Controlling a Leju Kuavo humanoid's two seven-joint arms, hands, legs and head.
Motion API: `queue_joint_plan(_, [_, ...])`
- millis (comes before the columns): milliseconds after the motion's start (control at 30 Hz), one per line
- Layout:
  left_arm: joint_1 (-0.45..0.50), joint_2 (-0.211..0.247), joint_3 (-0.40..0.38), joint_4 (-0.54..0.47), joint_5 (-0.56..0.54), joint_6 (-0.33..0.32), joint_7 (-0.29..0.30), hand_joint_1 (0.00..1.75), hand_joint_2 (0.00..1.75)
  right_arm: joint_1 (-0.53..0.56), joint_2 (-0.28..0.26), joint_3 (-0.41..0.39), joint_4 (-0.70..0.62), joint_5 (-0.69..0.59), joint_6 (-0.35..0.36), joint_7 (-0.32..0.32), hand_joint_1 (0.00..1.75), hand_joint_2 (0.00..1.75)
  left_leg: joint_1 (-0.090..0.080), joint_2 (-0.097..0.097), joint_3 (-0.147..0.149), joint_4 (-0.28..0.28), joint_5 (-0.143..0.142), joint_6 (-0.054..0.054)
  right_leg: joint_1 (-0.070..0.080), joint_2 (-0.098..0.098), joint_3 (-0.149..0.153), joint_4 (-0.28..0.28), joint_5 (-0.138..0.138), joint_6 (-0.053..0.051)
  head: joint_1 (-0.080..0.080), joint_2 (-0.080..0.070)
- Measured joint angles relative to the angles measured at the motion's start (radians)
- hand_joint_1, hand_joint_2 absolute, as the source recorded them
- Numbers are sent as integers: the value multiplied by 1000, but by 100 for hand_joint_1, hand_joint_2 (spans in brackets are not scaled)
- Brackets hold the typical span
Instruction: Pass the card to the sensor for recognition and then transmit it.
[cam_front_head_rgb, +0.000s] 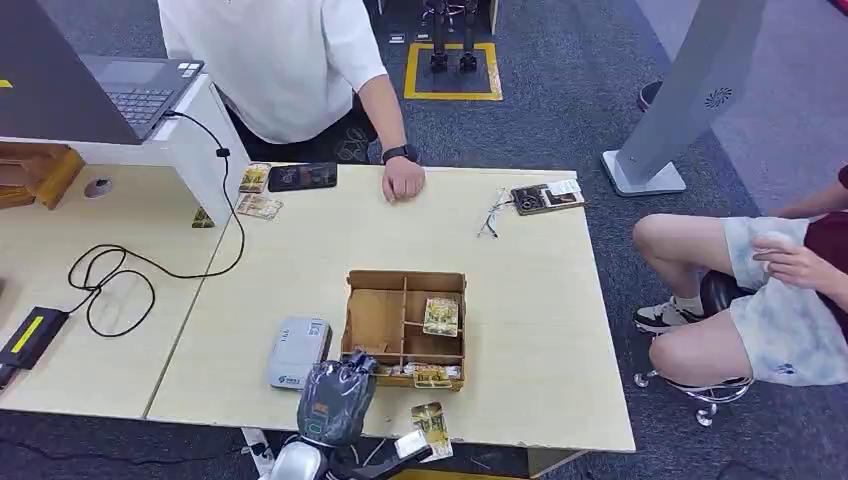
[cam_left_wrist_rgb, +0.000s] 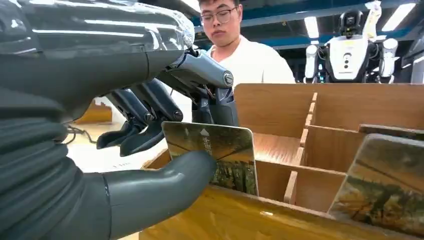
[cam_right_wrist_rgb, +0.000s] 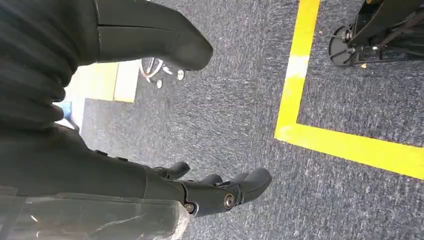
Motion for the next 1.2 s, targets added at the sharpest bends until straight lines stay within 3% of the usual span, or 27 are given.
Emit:
queue_joint_plan(100, [0,0,0,0,11,19,-8,175,175,0,0,0,0,0,0,-3,0,175,0,0,0,0,0,0,0,0,0,0,0,0,0,0])
queue_joint_plan(200, [7,0,0,-11,50,86,-55,175,175,0,0,0,0,12,-3,-4,0,175,0,0,0,0,0,0,0,0,0,0,0,0,0,0])
queue_joint_plan(300, [31,-6,12,-74,71,87,-132,175,175,0,0,0,0,18,-5,-4,0,175,0,0,0,0,0,0,0,0,0,0,0,0,0,0])
queue_joint_plan(367, [43,-19,41,-135,93,87,-216,175,175,0,0,0,0,21,-6,-4,0,175,0,0,-1,0,0,0,0,0,0,0,0,0,0,0])
queue_joint_plan(500, [49,-49,108,-227,125,87,-325,175,175,0,0,0,0,36,-6,-4,0,175,0,0,0,0,0,0,0,0,0,0,0,0,0,0])
queue_joint_plan(733, [31,-75,178,-302,146,87,-398,175,175,-1,0,0,0,51,-3,-5,0,175,0,-1,0,0,1,0,0,-1,1,0,0,0,0,0])
queue_joint_plan(867, [2,-87,198,-312,153,87,-395,175,175,-4,0,1,0,54,-2,-5,0,175,0,0,0,0,1,0,0,-1,1,0,0,0,0,0])
queue_joint_plan(1200, [-84,-103,255,-248,131,87,-282,175,175,-8,0,14,0,88,2,5,0,175,0,-1,0,0,1,0,0,-1,1,0,0,0,0,0])
